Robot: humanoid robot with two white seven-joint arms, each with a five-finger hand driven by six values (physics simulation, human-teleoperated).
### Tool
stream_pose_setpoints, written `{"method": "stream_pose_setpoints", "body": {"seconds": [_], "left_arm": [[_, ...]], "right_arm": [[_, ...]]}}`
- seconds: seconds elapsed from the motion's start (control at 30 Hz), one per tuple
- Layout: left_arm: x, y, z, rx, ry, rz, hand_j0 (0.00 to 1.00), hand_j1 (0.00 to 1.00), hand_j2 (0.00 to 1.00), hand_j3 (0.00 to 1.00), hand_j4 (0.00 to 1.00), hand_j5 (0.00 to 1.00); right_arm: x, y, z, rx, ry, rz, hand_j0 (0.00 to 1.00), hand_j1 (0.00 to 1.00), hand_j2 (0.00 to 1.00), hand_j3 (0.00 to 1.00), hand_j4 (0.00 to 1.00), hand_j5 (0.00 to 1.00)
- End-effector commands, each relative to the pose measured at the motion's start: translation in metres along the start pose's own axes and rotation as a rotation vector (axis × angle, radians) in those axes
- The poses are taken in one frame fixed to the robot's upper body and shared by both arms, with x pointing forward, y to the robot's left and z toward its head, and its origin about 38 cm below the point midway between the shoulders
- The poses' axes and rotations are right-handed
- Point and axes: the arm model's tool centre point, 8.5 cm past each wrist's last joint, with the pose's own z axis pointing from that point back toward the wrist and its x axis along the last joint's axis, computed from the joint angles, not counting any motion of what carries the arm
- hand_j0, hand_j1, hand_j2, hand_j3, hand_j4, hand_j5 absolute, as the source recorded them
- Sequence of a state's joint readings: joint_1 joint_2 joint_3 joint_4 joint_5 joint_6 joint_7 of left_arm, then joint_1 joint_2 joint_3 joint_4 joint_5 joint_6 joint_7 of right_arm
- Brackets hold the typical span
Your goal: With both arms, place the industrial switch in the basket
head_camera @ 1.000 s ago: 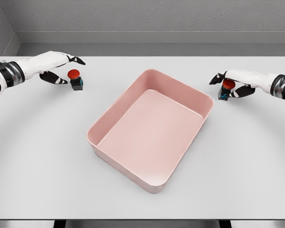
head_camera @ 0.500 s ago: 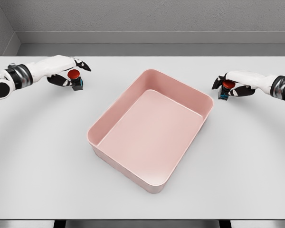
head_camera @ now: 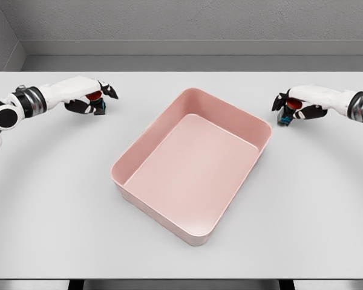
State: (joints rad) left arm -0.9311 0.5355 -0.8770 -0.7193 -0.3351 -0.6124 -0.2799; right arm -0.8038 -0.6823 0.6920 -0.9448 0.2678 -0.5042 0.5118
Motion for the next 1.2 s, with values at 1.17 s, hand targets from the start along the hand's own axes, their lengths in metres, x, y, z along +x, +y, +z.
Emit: {"method": "stream_pose_setpoints", "body": {"seconds": [1.17], "left_arm": [[0.004,0.029,0.000,0.043,-0.011,-0.027,0.47,0.47,0.47,0.47,0.47,0.47]], "right_arm": [[0.069,-0.063,0.057,-0.051,-0.139,0.289,0.55,0.55,0.55,0.55,0.55,0.55]]}}
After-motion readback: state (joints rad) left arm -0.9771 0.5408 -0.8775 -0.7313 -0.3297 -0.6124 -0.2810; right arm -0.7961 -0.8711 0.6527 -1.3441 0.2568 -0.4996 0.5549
